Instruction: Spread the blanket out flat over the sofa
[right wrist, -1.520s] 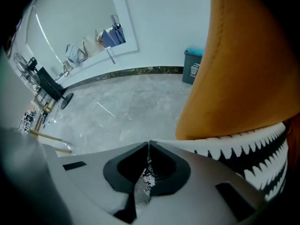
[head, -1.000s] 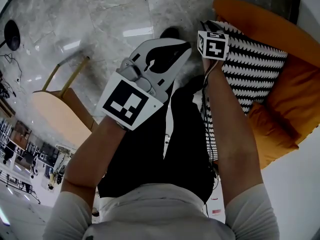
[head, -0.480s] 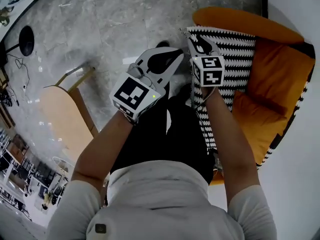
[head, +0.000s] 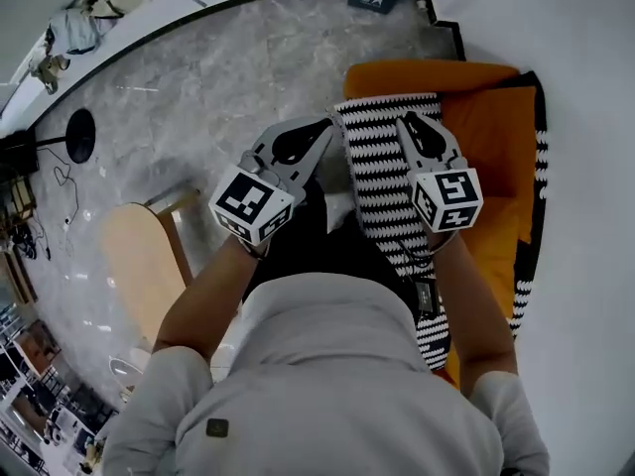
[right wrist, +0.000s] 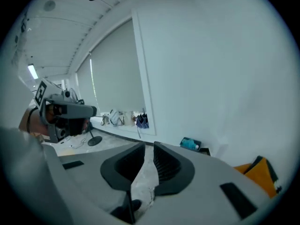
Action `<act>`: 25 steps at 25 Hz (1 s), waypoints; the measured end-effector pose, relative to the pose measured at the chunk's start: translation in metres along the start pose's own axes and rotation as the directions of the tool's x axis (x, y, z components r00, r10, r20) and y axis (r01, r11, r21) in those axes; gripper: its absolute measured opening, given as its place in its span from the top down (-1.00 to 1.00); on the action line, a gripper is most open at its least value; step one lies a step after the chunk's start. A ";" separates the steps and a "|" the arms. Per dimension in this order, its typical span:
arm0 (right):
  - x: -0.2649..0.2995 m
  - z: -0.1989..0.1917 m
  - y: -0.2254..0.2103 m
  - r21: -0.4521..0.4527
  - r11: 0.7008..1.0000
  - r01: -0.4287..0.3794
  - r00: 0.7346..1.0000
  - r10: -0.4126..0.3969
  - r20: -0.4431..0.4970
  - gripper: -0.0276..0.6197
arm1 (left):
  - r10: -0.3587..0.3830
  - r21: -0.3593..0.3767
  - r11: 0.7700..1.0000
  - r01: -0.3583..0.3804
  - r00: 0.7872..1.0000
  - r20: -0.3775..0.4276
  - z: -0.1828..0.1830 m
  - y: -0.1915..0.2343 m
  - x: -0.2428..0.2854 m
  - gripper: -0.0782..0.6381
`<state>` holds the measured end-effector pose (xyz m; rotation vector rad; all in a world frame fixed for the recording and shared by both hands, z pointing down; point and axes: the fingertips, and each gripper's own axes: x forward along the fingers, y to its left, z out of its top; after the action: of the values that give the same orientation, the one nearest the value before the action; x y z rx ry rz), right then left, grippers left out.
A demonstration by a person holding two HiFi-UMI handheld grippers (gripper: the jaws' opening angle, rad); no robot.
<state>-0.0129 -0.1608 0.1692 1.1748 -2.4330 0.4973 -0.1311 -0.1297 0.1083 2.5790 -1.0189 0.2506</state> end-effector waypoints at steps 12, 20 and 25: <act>-0.196 0.095 0.007 -0.130 0.989 0.077 0.964 -0.041 0.262 0.82 | 0.001 0.127 0.992 -0.015 0.994 0.112 0.078 -0.106 -0.034 0.76; -0.258 0.087 0.015 -0.147 0.987 0.069 0.938 -0.014 0.346 0.83 | 0.010 0.168 0.985 -0.035 0.989 0.145 0.083 -0.158 -0.050 0.76; -0.282 0.075 0.029 -0.156 0.987 0.024 0.930 0.035 0.366 0.83 | 0.049 0.176 0.981 -0.078 0.986 0.160 0.075 -0.189 -0.070 0.76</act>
<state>0.1104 0.0064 -0.0373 1.2876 -2.7275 0.0822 -0.0492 0.0128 -0.0305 2.7687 -1.1853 0.1682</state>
